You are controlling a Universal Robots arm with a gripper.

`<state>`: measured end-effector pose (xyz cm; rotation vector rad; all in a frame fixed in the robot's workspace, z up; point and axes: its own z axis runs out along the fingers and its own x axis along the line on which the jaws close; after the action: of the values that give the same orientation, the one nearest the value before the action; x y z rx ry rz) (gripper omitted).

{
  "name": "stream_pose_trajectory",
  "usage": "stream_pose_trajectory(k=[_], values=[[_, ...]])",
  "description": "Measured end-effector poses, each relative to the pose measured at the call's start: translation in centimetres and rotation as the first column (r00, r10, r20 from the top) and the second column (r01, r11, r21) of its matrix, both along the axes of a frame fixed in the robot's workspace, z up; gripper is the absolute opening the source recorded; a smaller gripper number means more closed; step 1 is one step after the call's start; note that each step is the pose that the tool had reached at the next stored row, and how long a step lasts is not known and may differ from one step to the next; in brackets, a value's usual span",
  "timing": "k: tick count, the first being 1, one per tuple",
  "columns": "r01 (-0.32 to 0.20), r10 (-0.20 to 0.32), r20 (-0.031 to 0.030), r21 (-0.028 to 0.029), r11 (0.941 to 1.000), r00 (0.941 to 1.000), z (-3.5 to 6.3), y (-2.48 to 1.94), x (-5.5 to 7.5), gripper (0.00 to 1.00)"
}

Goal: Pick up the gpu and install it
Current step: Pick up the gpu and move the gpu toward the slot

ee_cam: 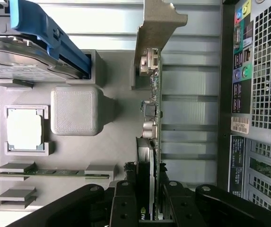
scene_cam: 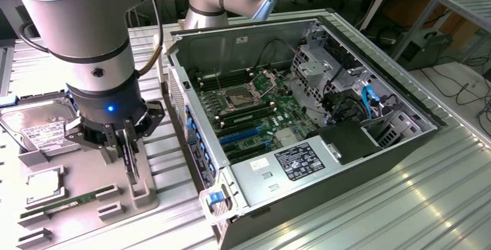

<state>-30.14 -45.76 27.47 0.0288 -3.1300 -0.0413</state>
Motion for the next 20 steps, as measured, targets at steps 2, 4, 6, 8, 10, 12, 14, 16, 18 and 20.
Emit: stream_pose_trajectory(k=[2, 4, 6, 8, 10, 12, 14, 16, 18, 20], values=[[0.0, 0.0, 0.0, 0.0001, 1.0, 1.0, 0.12, 0.0, 0.0, 0.27], [0.0, 0.0, 0.0001, 0.0003, 1.0, 1.0, 0.25, 0.0, 0.0, 0.27], [0.0, 0.0, 0.0001, 0.0003, 1.0, 1.0, 0.4, 0.0, 0.0, 0.27], [0.0, 0.0, 0.0001, 0.0003, 1.0, 1.0, 0.55, 0.0, 0.0, 0.27], [0.0, 0.0, 0.0001, 0.0003, 1.0, 1.0, 0.7, 0.0, 0.0, 0.27], [0.0, 0.0, 0.0001, 0.0003, 1.0, 1.0, 0.9, 0.0, 0.0, 0.27], [0.0, 0.0, 0.0, 0.0003, 1.0, 1.0, 1.03, 0.0, 0.0, 0.27], [0.0, 0.0, 0.0, 0.0003, 1.0, 1.0, 1.2, 0.0, 0.0, 0.27], [0.0, 0.0, 0.0001, 0.0004, 1.0, 1.0, 1.35, 0.0, 0.0, 0.27], [0.0, 0.0, 0.0001, 0.0003, 1.0, 1.0, 1.51, 0.0, 0.0, 0.27]])
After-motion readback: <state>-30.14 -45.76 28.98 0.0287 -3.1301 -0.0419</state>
